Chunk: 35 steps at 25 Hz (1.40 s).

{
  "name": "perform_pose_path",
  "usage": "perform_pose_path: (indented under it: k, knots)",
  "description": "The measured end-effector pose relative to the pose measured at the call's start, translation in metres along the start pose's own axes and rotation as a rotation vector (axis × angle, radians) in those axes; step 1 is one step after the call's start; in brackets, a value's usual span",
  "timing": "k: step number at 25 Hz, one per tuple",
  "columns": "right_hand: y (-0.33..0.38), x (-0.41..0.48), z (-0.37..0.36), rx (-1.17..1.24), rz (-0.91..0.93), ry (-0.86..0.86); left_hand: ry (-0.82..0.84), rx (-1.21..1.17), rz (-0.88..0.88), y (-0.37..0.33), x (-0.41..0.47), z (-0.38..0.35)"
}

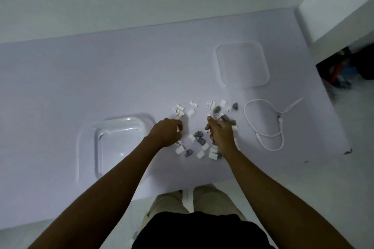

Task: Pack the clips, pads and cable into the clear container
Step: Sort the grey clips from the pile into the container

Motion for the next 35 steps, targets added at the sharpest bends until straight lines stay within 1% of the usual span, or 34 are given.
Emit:
perform_pose_path:
  k: [2, 3, 5, 6, 9, 10, 12, 13, 14, 15, 17, 18, 19, 20, 21, 22, 24, 27, 29, 32, 35]
  knots:
    - [-0.01, -0.005, -0.002, -0.362, 0.237, 0.047, -0.004, 0.06, -0.046, -0.002, -0.005, -0.004]
    - [-0.016, -0.005, -0.005, -0.516, 0.304, 0.094, -0.018, 0.085, -0.07, -0.002, -0.006, -0.007]
    - [-0.026, -0.003, -0.009, -0.716, 0.313, 0.138, -0.041, 0.121, -0.091, -0.001, -0.005, -0.014]
    - [-0.03, -0.001, -0.012, -0.778, 0.299, 0.136, -0.048, 0.136, -0.09, 0.0, -0.004, -0.017]
    - [-0.038, 0.002, -0.02, -0.949, 0.376, 0.122, -0.058, 0.161, -0.08, 0.006, 0.002, -0.026]
    - [-0.038, 0.001, -0.021, -0.963, 0.386, 0.113, -0.065, 0.156, -0.07, 0.007, 0.003, -0.029]
    - [-0.037, 0.001, -0.021, -0.954, 0.39, 0.113, -0.064, 0.072, -0.057, 0.01, 0.005, -0.033]
    - [-0.037, 0.002, -0.022, -0.937, 0.389, 0.127, -0.062, -0.04, -0.045, 0.012, 0.004, -0.035]
    - [-0.037, 0.003, -0.021, -0.878, 0.372, 0.132, -0.06, -0.192, -0.032, 0.012, 0.004, -0.033]
    - [-0.034, 0.002, -0.021, -0.751, 0.331, 0.115, -0.058, -0.353, -0.009, 0.011, 0.003, -0.03]
    - [-0.025, -0.002, -0.016, -0.337, 0.176, 0.018, -0.041, -0.689, 0.087, 0.012, -0.001, -0.022]
    - [-0.019, -0.007, -0.011, -0.084, 0.051, -0.028, -0.008, -0.856, 0.126, 0.01, -0.003, -0.017]
    - [-0.016, -0.014, -0.005, 0.169, -0.078, -0.036, 0.043, -0.999, 0.153, 0.008, -0.006, -0.013]
    - [-0.013, -0.023, 0.0, 0.403, -0.205, -0.007, 0.101, -1.102, 0.165, 0.007, -0.009, -0.009]
    - [-0.01, -0.032, 0.006, 0.575, -0.294, 0.031, 0.157, -1.166, 0.17, 0.005, -0.012, -0.006]
    - [-0.009, -0.04, 0.012, 0.679, -0.338, 0.066, 0.212, -1.203, 0.162, 0.003, -0.014, -0.004]
    - [-0.008, -0.053, 0.024, 0.778, -0.344, 0.127, 0.305, -1.256, 0.131, -0.001, -0.02, -0.003]
    - [-0.003, -0.07, 0.038, 0.822, -0.273, 0.155, 0.411, -1.34, 0.072, -0.008, -0.024, -0.005]
    - [-0.003, -0.077, 0.045, 0.812, -0.226, 0.142, 0.436, -1.302, 0.033, -0.012, -0.026, -0.007]
    - [-0.006, -0.078, 0.055, 0.786, -0.193, 0.029, 0.427, -1.154, -0.013, -0.016, -0.024, -0.017]
    - [-0.013, -0.072, 0.069, 0.686, -0.202, -0.167, 0.431, -1.04, -0.012, -0.023, -0.024, -0.022]
Point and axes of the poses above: each hand's wrist, its own x-axis towards the middle knuckle, its own z-axis out of the back of the hand, y = z × x, the point moved 2 cm from there along x, towards the middle knuckle, and after that the axes turned 9 degrees about x, right-handed, at the moved point
